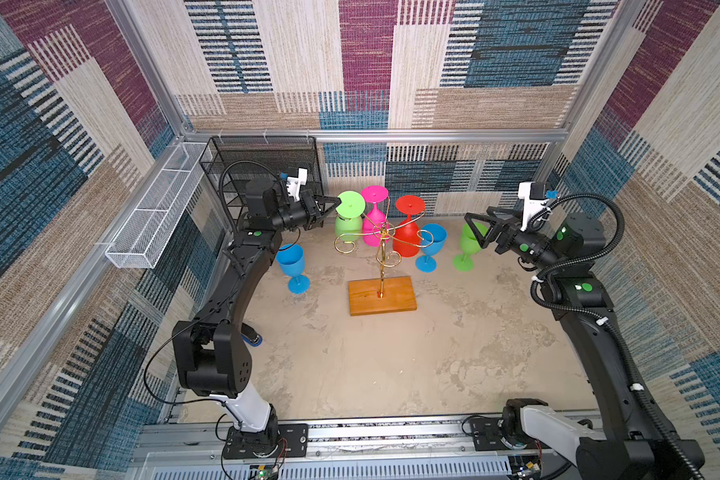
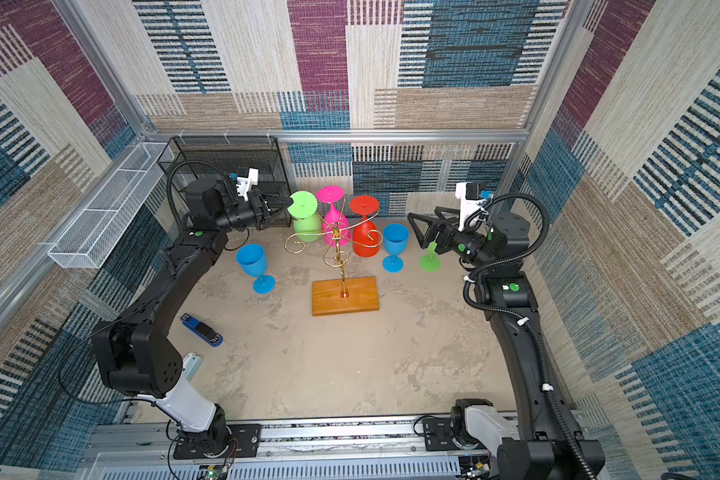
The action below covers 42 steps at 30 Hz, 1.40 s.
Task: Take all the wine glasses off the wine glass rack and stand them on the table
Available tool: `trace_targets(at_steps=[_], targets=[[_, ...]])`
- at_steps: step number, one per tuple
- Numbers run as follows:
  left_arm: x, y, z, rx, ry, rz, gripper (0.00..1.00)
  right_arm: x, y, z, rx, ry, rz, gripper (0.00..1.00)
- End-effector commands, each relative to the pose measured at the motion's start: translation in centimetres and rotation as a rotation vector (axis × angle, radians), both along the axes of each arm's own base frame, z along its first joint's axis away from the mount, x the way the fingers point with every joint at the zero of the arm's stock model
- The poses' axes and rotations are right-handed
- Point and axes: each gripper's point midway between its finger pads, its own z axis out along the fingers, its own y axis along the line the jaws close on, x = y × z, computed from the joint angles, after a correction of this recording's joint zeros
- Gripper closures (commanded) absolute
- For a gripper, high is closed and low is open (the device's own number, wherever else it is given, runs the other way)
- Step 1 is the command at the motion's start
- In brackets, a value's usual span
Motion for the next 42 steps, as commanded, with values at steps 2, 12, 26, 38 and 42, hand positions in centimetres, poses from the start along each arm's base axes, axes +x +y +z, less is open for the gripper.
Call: trace_targets(at_steps=[2,12,26,38,42], targets=[[-1.4,-0.4,1.0,-0.011,-0.046,-0.053,1.0,-0.3,0.1,0.8,0.012,-0.029,0.011,0.01],[-1.3,-0.5,0.6,-0.011,-0.039,-0.059,1.0,-0.5,0.1,0.8,0.01,-0.03,0.006,0.01],[-0.4,-1.1,1.5,-0.045,-0.05,-0.08,1.0,-0.6,0.0,0.8,0.007,-0.03,0.0,0.01],[-1.9,-1.2,-0.1,-0.021,-0.022,-0.106,1.0,-0.5,0.0,0.6,0.007,-0.026,0.004,0.01],[-2.5,-1.1,0.0,-0.016,-0.026,-0.108,1.0,-0.6,0.1,0.7,0.008,-0.028,0.005,0.01]])
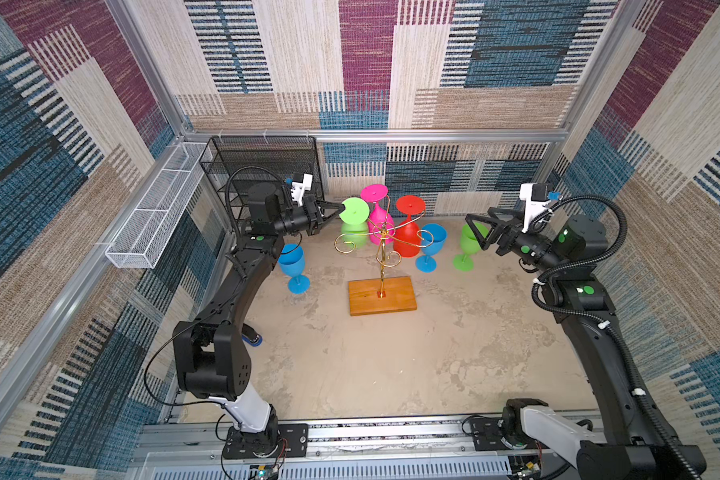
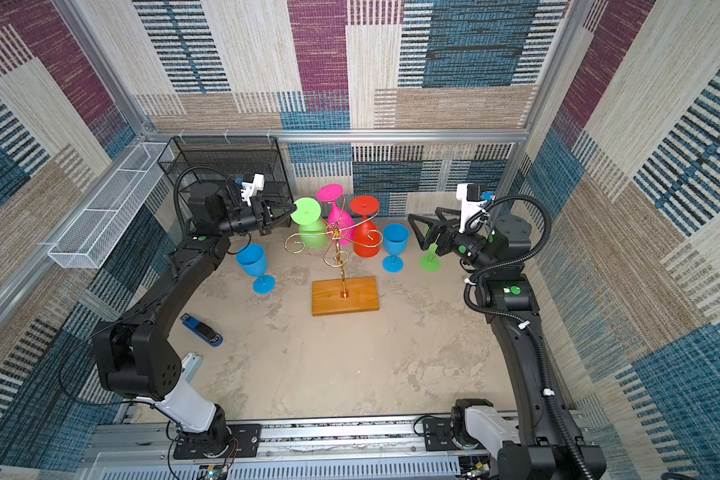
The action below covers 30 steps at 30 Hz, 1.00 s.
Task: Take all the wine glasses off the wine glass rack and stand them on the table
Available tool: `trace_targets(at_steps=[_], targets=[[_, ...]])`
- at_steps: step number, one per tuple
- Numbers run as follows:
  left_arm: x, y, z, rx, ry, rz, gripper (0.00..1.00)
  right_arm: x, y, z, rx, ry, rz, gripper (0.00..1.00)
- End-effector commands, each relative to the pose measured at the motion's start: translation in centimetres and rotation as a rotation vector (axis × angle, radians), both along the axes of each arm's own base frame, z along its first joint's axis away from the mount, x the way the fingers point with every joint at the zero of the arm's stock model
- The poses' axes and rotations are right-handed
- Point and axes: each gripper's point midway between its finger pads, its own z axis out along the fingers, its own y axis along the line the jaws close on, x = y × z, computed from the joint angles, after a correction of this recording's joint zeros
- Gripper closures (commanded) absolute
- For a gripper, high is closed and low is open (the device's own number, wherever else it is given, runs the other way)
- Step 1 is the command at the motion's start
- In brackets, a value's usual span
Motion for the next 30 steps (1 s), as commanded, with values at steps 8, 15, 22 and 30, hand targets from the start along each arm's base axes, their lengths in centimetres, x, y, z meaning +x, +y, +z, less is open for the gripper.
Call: trace_targets(at_steps=[8,15,22,30], targets=[[-1.9,0.3,-0.1,0.031,-0.038,-0.023,1.0,-0.1,0.0,0.5,0.007,-0.02,0.002,0.01],[-2.2,2.1,-0.3,0.028,-0.033,0.028,1.0,-0.2,0.1,0.6,0.006,-0.021,0.006,0.01],[-2.7,5.4,1.6,0.011,-0.069,0.108,1.0,-0.2,0.0,0.5,0.004,-0.019,0.002,0.01],[-3.4,9.6,3.3,0.022,-0.098,0.206,1.0,0.0,-0.1,0.5,-0.004,-0.026,-0.007,0.01]])
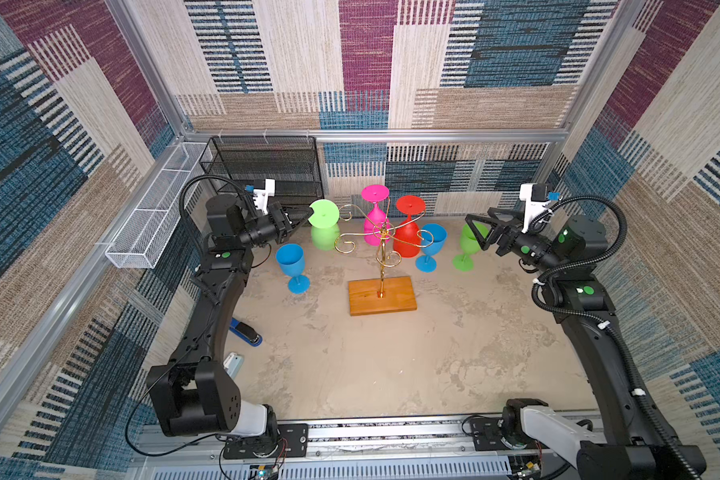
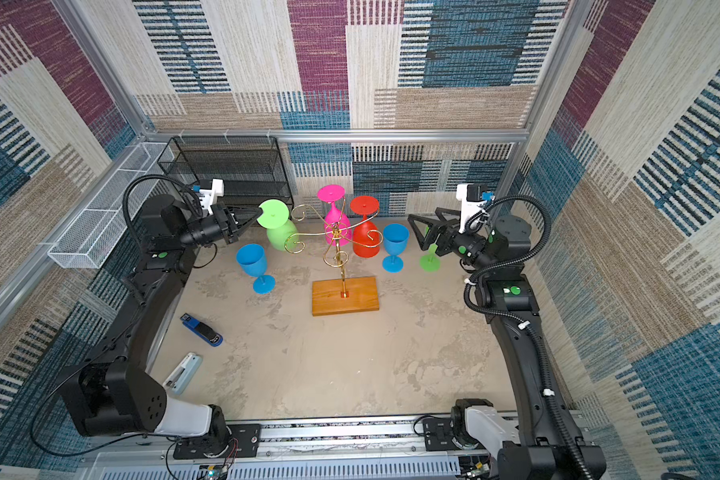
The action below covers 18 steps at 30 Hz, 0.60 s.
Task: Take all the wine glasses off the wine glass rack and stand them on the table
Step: 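Lift the green glass up and away from the rack while right gripper reaches toward it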
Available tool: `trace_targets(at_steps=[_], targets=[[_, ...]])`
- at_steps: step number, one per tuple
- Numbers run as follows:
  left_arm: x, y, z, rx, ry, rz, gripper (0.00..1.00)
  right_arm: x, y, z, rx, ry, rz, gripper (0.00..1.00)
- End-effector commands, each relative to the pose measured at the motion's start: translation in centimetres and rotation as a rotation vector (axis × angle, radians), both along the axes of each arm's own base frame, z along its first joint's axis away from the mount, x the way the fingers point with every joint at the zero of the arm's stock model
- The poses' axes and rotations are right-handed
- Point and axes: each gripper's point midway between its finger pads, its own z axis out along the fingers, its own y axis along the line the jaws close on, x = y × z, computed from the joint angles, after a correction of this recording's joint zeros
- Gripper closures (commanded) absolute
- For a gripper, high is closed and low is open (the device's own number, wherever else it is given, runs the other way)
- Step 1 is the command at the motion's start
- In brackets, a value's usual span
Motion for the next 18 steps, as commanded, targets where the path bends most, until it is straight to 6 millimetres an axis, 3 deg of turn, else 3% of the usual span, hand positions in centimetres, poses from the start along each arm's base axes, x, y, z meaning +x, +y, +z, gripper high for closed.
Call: trace_targets(at_steps=[1,8,14,18], targets=[[-0.4,1.3,1.5,0.002,-0.051,0.027,1.0,0.1,-0.1,0.6,-0.006,-0.029,-0.007,0.01],[-1.0,2.0,7.5,-0.049,-0.17,0.058,1.0,-0.1,1.2,2.8,-0.04,-0.123,0.01,0.01],[-4.1,1.8,14.0,-0.022,-0.319,0.066,1.0,-1.0,5.0,5.0,-0.108,-0.236,0.056,0.01],[-6.1,1.8,16.3,0.053,-0.383,0.106,1.0,-2.0,6.9,6.3,-0.122,-0.323,0.103,0.01]])
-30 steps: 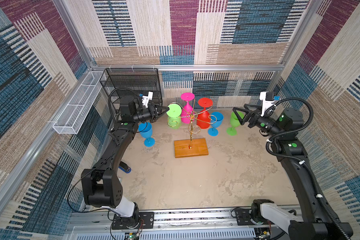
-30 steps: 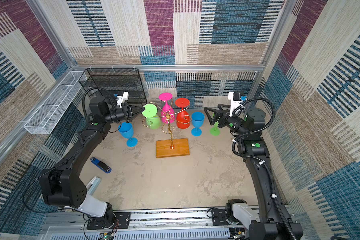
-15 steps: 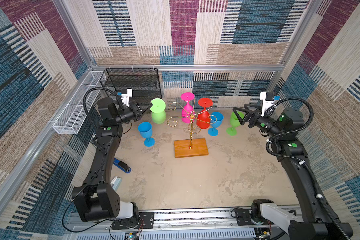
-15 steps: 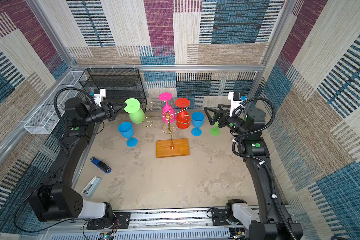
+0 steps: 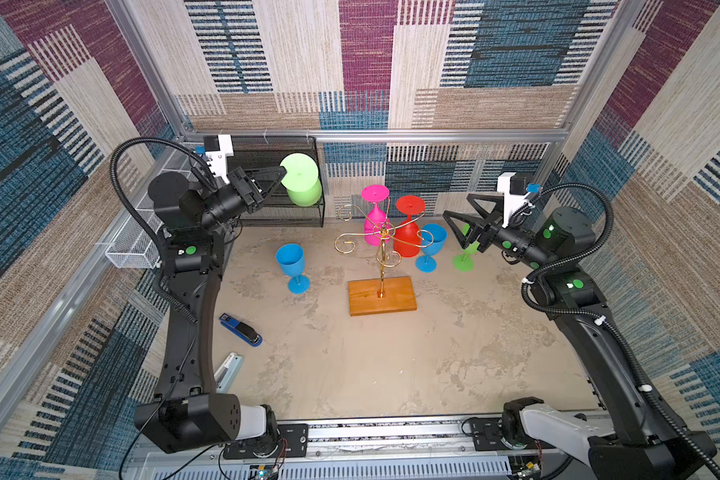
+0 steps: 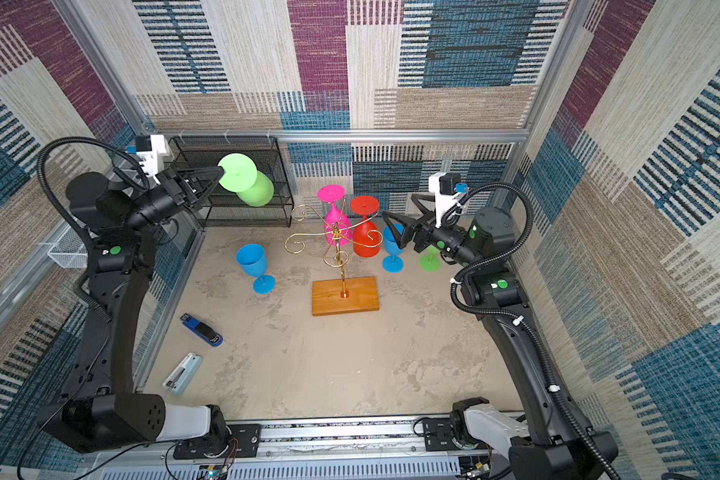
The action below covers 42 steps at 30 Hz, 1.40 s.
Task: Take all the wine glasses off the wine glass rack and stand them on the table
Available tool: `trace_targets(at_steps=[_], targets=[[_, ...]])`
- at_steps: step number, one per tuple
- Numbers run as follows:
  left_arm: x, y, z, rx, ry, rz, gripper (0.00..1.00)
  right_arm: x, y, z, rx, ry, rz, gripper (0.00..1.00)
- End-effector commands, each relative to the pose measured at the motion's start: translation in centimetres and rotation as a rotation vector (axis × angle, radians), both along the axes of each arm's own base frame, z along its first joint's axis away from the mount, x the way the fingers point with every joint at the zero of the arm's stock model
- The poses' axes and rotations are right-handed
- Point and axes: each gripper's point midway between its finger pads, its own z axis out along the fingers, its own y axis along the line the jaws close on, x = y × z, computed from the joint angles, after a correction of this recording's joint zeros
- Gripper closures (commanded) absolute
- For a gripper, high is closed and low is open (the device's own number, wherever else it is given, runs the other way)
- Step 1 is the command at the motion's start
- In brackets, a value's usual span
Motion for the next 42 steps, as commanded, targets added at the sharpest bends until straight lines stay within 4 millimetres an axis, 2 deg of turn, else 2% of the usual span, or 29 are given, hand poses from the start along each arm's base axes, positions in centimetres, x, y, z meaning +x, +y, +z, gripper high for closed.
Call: trace_targets(at_steps=[1,7,9,11,14,18,22,34,37,39,42], targets=[[-1.1,0.1,1.1,0.052,-0.044,0.043,1.0,-0.6,0.8,2.2,-0.019,-0.132,0.002,0.01],[-1.1,-0.9,2.6,-0.061,-0.034,-0.05,1.0,-2.8,5.0,4.0,-0.067,-0.318,0.12,0.01],[-1.2,-2.3,2.9,-0.091,-0.03,-0.107,1.0,-3.5,6.3,4.3,-0.084,-0.4,0.149,0.01],[-1.4,-4.4,3.0,-0.097,-0.021,-0.177,1.0,-4.3,7.6,4.6,-0.104,-0.478,0.186,0.01],[-1.6,-6.3,3.4,-0.114,-0.009,-0.249,1.0,-4.6,9.4,4.9,-0.134,-0.552,0.194,0.01],[-1.8,-7.9,3.5,-0.141,0.009,-0.315,1.0,-3.3,10.8,4.5,-0.159,-0.586,0.187,0.01],[-2.3,-9.2,3.5,-0.155,0.025,-0.377,1.0,-1.3,12.1,3.8,-0.186,-0.584,0.185,0.01],[-2.4,-10.5,3.0,-0.182,0.067,-0.438,1.0,3.2,14.9,3.6,-0.199,-0.544,0.175,0.01],[-2.3,-10.6,3.2,-0.201,0.069,-0.459,1.0,4.3,15.5,2.8,-0.202,-0.517,0.168,0.01],[-2.2,-10.7,3.1,-0.204,0.073,-0.463,1.0,4.3,15.7,3.7,-0.192,-0.534,0.173,0.01],[-2.2,-10.7,2.9,-0.204,0.077,-0.462,1.0,5.0,16.4,3.6,-0.197,-0.517,0.165,0.01]])
